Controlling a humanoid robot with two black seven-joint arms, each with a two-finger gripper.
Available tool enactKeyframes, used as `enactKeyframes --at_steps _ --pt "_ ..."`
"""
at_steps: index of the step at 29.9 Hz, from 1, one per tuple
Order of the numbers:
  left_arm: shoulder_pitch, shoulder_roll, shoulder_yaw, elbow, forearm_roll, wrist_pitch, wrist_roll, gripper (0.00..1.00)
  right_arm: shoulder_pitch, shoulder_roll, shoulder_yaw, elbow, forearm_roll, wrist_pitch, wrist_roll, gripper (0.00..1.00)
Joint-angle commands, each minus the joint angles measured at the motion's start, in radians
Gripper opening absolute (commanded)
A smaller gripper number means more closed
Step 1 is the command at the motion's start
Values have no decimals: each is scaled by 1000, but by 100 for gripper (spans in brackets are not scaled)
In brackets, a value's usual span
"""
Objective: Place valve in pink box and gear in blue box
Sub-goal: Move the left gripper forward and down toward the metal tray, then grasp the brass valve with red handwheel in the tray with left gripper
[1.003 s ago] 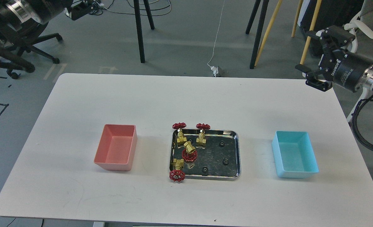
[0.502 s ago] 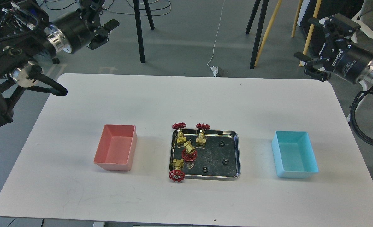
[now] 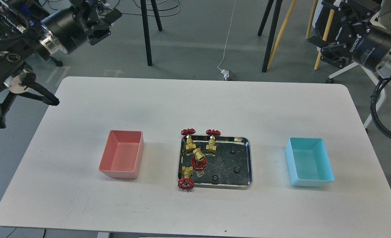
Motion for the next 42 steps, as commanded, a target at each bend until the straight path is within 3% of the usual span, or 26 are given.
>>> enactKeyframes --at_steps 1,8,13,18,25,36,42 --pt "8 -12 1 -82 168 0 18 100 92 23 -82 -45 -10 -6 -10 99" --pt "63 -84 34 -277 564 2 17 100 200 95 -113 -157 -12 -8 -21 99" --pt "109 -104 178 -369 818 242 17 100 278 155 -143 -279 -12 -6 -35 99" --pt "166 -108 304 -368 1148 529 17 100 304 172 -162 -297 -10 -6 -35 99" --pt "324 -153 303 -299 1384 730 29 100 310 172 -174 -302 -22 -6 -35 99" --pt "341 -401 306 -31 1384 818 37 100 309 185 -249 -299 -54 -8 -35 99" --pt "373 -447 309 91 1384 820 29 100 307 185 -251 -300 -56 -8 -35 99"
